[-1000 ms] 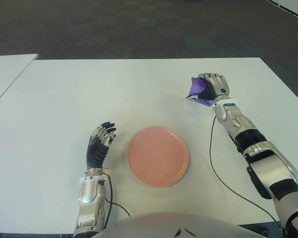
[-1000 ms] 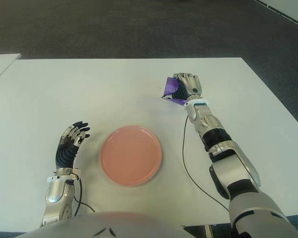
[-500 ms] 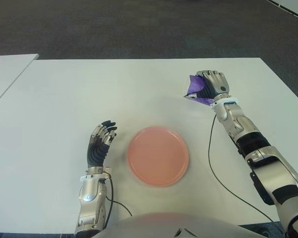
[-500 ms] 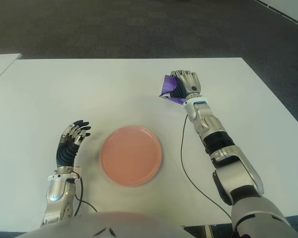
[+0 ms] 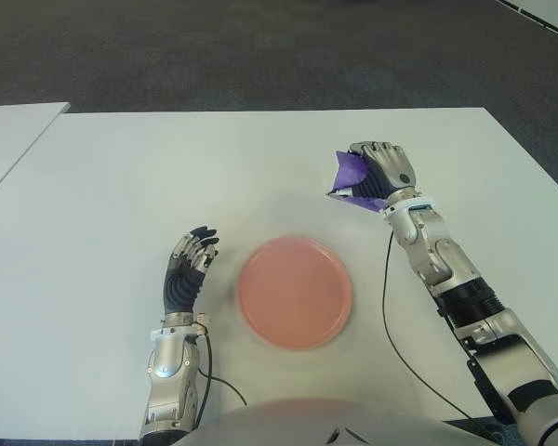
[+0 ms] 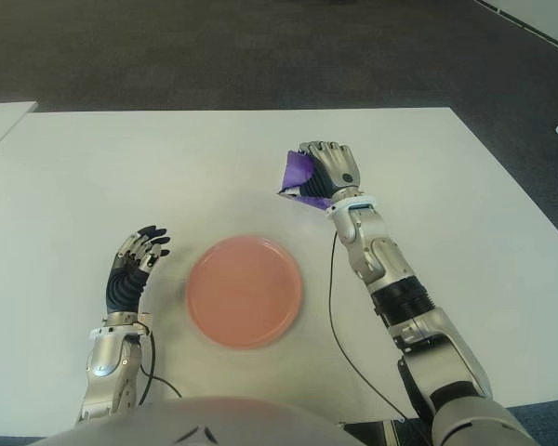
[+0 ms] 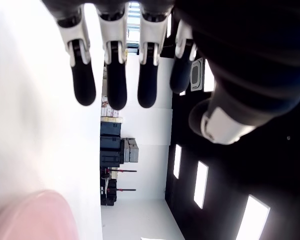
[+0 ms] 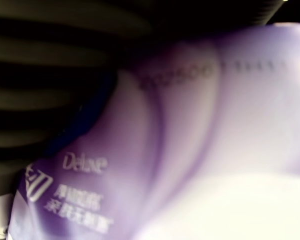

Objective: Put the tissue paper into the plate.

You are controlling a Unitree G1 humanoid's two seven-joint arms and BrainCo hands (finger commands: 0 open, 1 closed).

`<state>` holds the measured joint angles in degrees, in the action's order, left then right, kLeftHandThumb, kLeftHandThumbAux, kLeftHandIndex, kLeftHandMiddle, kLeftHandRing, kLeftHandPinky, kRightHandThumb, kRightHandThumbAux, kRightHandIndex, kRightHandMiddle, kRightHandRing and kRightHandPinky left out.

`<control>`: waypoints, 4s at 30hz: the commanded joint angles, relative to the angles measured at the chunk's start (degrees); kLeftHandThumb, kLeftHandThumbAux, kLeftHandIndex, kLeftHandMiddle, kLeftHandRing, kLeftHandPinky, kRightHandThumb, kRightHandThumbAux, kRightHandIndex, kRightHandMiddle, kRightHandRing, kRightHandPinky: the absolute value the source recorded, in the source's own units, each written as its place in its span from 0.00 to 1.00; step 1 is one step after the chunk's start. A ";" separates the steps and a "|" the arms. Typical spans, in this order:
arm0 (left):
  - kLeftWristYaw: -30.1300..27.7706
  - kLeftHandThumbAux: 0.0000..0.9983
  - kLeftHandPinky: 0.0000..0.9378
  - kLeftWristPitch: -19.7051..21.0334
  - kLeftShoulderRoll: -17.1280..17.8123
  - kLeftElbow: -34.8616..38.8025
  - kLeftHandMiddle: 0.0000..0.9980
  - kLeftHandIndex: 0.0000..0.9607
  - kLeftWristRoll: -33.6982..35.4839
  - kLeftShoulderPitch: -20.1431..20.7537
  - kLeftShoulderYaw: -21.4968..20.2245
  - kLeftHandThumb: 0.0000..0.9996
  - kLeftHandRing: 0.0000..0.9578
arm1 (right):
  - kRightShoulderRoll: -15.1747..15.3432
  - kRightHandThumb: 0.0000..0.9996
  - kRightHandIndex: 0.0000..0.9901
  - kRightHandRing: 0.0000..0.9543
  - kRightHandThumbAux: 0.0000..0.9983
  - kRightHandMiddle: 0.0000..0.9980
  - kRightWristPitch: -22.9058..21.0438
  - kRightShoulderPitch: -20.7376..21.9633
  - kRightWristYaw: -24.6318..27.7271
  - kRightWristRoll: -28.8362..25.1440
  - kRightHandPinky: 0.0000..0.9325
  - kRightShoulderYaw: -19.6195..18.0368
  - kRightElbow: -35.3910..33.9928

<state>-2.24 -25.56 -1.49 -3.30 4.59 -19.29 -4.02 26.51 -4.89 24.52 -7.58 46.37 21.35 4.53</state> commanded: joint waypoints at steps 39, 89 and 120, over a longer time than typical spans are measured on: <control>-0.17 0.61 0.37 -2.07 -0.81 -2.91 0.29 0.25 -1.29 0.99 1.05 0.25 0.32 | -5.28 0.96 0.40 0.56 0.66 0.51 12.82 -10.71 4.76 12.23 0.90 10.58 -15.81; 0.42 0.61 0.33 -2.42 -1.56 -2.75 0.27 0.24 -2.24 0.99 1.01 0.24 0.29 | -5.10 0.20 0.09 0.11 0.52 0.13 18.40 -16.26 -1.49 15.64 0.10 13.26 -9.50; 2.59 0.62 0.31 -1.97 -1.59 -3.62 0.25 0.23 -5.19 1.90 0.79 0.21 0.27 | -3.93 0.00 0.00 0.00 0.36 0.00 18.81 -17.09 2.38 15.15 0.00 13.12 -9.76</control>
<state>-0.47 -28.14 -3.00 -5.84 -0.12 -17.42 -3.38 22.29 14.06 8.34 -6.25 61.92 34.73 -5.34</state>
